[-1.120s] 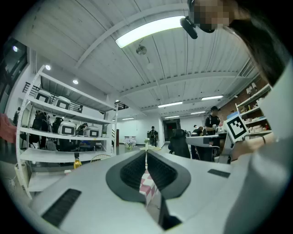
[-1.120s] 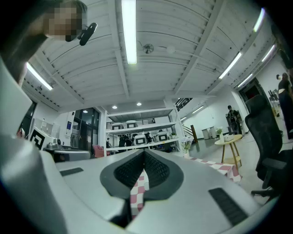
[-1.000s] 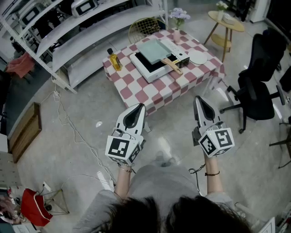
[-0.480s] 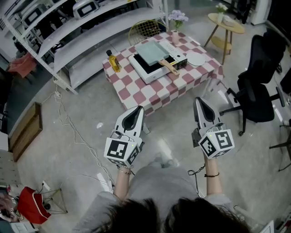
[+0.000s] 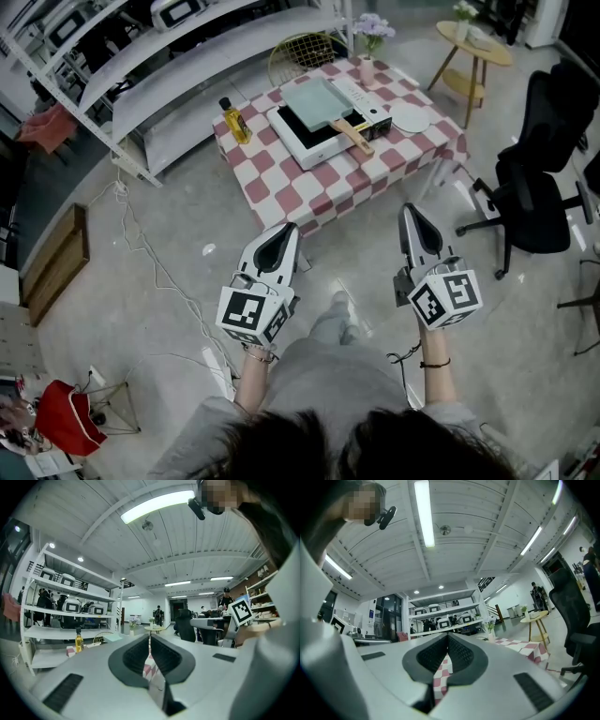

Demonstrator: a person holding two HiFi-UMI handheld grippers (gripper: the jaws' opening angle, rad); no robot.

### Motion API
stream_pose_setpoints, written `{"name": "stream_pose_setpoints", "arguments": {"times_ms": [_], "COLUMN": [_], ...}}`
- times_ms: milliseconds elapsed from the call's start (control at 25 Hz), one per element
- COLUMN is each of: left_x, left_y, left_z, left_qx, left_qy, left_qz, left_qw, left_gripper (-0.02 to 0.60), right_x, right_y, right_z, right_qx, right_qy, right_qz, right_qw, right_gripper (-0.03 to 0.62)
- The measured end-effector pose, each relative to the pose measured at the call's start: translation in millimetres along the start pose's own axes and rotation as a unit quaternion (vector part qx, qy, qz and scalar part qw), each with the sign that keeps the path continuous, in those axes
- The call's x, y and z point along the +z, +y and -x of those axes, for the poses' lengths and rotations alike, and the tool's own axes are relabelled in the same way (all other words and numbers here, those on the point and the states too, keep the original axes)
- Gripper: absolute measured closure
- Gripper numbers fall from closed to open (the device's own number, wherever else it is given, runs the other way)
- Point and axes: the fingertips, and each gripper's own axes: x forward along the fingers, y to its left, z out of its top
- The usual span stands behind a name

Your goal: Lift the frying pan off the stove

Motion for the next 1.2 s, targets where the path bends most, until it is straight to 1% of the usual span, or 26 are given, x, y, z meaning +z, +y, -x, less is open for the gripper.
{"name": "stream_pose_setpoints", "arguments": {"times_ms": [280,560,800,960,1200], "left_x": [-10.5,-14.4,-18.7,-20.1,-28.4], "left_y": [14.5,43.6,54.6,58.0,61.2], "left_z": [-41.7,-97.7,-138.2,-158.4,-175.3], "left_qx": [-0.017,-0.028,-0.048,-0.062,-0.080], "left_qy": [0.002,0.002,0.002,0.005,0.018], "left_qz": [0.014,0.020,0.028,0.034,0.042], "left_qw": [0.9998,0.9994,0.9984,0.9975,0.9957], "left_gripper": [0.549,0.549,0.549,0.549,0.549], "right_x": [-6.1,-9.4,-7.2,-9.9,-17.7], "right_y": [-22.2,-52.0,-76.0,-83.6,-88.5], "right_z": [-33.6,-81.8,-107.9,-120.3,-134.2], "right_qx": [-0.007,-0.015,-0.028,-0.030,-0.031], "right_qy": [0.002,0.000,-0.002,0.004,0.011], "right_qz": [-0.003,-0.003,0.001,0.000,-0.001], "right_qw": [1.000,1.000,1.000,1.000,0.999], "right_gripper": [0.571,0.571,0.571,0.571,0.571]}}
